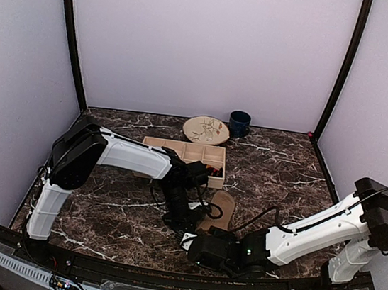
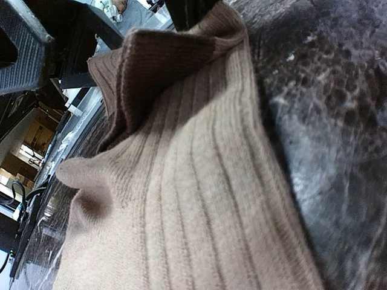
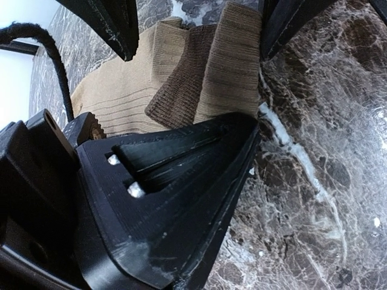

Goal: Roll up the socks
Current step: Roll the sock at the center of the board.

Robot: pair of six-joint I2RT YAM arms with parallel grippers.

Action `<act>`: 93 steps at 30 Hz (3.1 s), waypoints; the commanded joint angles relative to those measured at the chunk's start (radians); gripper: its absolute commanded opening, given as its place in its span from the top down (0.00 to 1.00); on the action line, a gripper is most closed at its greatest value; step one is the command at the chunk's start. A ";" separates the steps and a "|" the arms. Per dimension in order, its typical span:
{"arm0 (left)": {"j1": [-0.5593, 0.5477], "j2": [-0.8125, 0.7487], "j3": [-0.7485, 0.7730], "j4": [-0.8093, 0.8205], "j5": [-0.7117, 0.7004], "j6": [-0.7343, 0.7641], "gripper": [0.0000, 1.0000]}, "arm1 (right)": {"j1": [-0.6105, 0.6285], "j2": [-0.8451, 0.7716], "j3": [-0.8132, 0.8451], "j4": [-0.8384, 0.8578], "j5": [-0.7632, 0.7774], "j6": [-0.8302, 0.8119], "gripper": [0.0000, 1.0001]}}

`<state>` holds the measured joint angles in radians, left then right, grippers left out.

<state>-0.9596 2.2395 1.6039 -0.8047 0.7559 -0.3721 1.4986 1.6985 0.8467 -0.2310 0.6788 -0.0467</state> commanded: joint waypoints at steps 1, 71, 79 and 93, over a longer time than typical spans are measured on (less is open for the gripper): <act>0.003 0.004 0.022 -0.033 0.020 0.014 1.00 | 0.001 -0.027 0.008 0.024 -0.009 -0.029 0.35; 0.032 0.009 0.018 -0.031 0.061 0.008 1.00 | 0.008 0.002 0.026 -0.052 0.011 -0.076 0.43; 0.032 0.014 0.021 -0.030 0.068 0.009 1.00 | 0.016 -0.007 0.020 -0.013 0.002 -0.125 0.42; 0.032 0.018 0.027 -0.026 0.084 0.013 1.00 | -0.003 0.042 0.032 0.005 -0.091 -0.124 0.47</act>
<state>-0.9318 2.2574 1.6096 -0.8177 0.8207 -0.3664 1.5043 1.7161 0.8604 -0.2512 0.6228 -0.1787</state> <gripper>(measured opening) 0.022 0.543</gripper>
